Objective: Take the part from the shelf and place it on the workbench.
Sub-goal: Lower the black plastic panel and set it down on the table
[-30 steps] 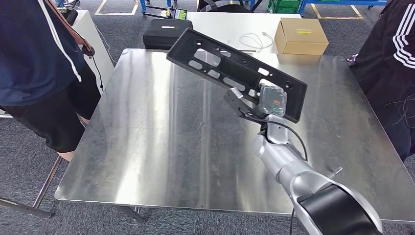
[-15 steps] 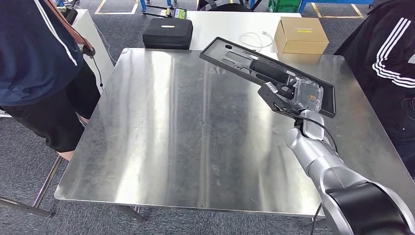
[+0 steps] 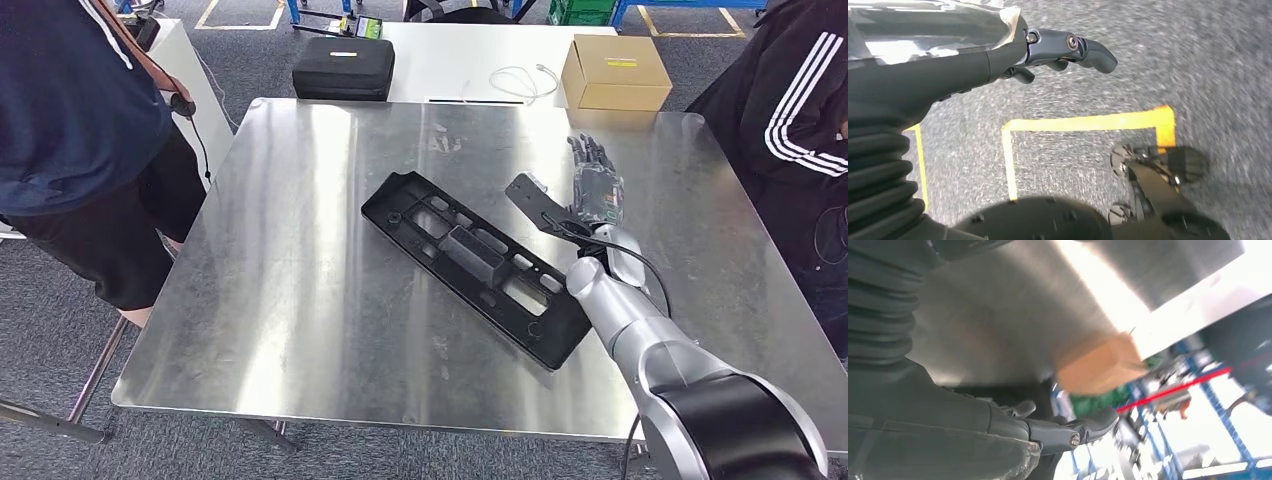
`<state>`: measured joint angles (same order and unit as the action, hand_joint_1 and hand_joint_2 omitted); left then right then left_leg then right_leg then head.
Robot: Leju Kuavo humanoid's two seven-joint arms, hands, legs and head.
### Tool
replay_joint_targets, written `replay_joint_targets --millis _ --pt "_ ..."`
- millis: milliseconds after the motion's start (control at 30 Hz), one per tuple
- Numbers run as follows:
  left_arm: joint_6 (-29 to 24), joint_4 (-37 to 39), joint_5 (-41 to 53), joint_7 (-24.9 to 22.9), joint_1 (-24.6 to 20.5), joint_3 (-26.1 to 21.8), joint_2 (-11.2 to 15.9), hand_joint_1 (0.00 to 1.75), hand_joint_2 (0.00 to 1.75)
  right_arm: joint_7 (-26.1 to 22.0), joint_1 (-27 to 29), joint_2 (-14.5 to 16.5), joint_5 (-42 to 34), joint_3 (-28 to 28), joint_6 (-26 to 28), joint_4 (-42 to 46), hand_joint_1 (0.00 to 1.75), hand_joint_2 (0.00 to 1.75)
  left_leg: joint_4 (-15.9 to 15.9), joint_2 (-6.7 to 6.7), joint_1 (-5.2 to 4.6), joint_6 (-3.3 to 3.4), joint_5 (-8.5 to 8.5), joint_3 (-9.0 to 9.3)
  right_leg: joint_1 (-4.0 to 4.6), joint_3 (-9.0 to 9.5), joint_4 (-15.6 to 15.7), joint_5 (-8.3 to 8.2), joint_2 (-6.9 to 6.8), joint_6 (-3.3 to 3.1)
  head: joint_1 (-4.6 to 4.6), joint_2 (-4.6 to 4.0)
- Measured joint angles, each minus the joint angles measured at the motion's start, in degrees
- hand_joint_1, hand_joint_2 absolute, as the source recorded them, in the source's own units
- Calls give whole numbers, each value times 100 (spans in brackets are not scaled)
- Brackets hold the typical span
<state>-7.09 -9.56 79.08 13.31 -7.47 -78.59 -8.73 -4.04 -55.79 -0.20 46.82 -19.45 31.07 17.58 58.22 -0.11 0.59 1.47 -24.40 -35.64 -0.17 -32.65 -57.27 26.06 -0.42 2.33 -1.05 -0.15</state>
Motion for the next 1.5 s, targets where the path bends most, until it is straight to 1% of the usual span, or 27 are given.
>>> replay_joint_targets --millis 133,300,467,533,600,633,733,767,800,867,933,1033,1100,1167,1233,1333,1500 --pt "-21 -14 -63 -75 24 -68 20 0 0 -380 -13 189 -302 205 -510 104 0 0 -1 0 -1 -4 2 -2 1 -1 -1 0 1 0 -1 0" --pt "-49 -15 -152 -134 35 -124 32 0 0 -945 -12 415 -939 481 -1247 338 0 0 0 -1 -3 -6 5 -2 0 -1 0 -1 0 0 0 0" --pt "-53 -15 -179 -151 44 -147 45 0 0 -1224 10 529 -1290 655 -1563 540 0 0 0 -2 -3 -4 7 -2 0 -1 0 -2 -2 0 0 0" --pt "-54 -15 -188 -154 46 -154 47 0 0 -1437 64 551 -1633 718 -1844 659 0 0 0 -3 -4 -4 7 -2 0 -1 0 -2 -1 0 0 0" --pt "-61 -15 -219 -155 47 -168 50 0 0 -1673 204 564 -2321 775 -2408 902 0 0 0 -3 -3 -4 7 -2 0 -1 1 -2 -2 0 0 0" --pt "-69 -15 -246 -156 49 -179 50 0 0 -1748 320 560 -2850 797 -2845 1086 0 0 0 -3 -2 -4 7 -2 0 -2 1 -2 -3 0 0 0" --pt "-110 -15 -317 -163 59 -207 51 0 0 -1728 858 471 -4905 775 -4448 1861 0 0 0 -5 -1 -4 7 -2 0 -3 2 -1 -8 -1 1 0" --pt "-122 -15 -330 -168 64 -211 52 0 0 -1687 1071 413 -5520 715 -4845 2147 0 0 0 -6 -2 -4 7 -4 0 -4 2 -1 -10 -1 1 0" --pt "-129 -15 -343 -172 68 -215 52 0 0 -1654 1274 348 -5985 634 -5089 2412 0 0 0 -6 -2 -4 6 -6 0 -4 2 -1 -11 -1 0 0" --pt "-134 -15 -352 -179 73 -220 54 0 0 -1628 1602 214 -6515 439 -5237 2860 0 0 0 -3 -3 -5 5 -11 0 -8 2 -1 -8 -1 -1 0" --pt "-135 -15 -354 -181 73 -222 56 0 0 -1618 1794 102 -6712 262 -5202 3150 0 0 0 0 -4 -6 4 -12 0 -11 2 -2 -3 -2 0 0" --pt "-136 -15 -362 -182 73 -222 56 0 0 -1619 1913 -18 -6894 59 -5198 3407 0 0 0 -1 -3 -6 7 -12 -1 -14 3 -9 -2 -12 -1 0" --pt "-142 -15 -396 -188 74 -223 55 0 0 -1655 1996 -92 -7085 -68 -5397 3566 0 0 0 -2 -2 -6 10 -12 -1 -14 3 -12 -3 -17 -1 0" --pt "-154 -15 -444 -193 74 -231 55 0 0 -1771 2191 -176 -7252 -232 -5656 3843 0 0 0 -3 -1 -7 11 -12 0 -12 3 -12 -5 -17 -1 0" --pt "-170 -15 -480 -194 76 -246 54 0 0 -1939 2516 -243 -7288 -433 -5771 4255 0 0 -1 -3 -1 -8 11 -12 0 -12 3 -12 -5 -17 -1 0" --pt "-186 -15 -527 -185 75 -266 54 0 0 -2161 3085 -304 -7134 -790 -5784 4948 0 0 -1 -2 0 -8 9 -13 0 -15 3 -11 -4 -18 1 0" --pt "-179 -17 -615 -155 75 -315 56 0 0 -2281 3777 -376 -6801 -1314 -5644 5757 0 0 4 -3 -10 4 -7 -22 -17 -16 11 -11 -4 -17 1 0"
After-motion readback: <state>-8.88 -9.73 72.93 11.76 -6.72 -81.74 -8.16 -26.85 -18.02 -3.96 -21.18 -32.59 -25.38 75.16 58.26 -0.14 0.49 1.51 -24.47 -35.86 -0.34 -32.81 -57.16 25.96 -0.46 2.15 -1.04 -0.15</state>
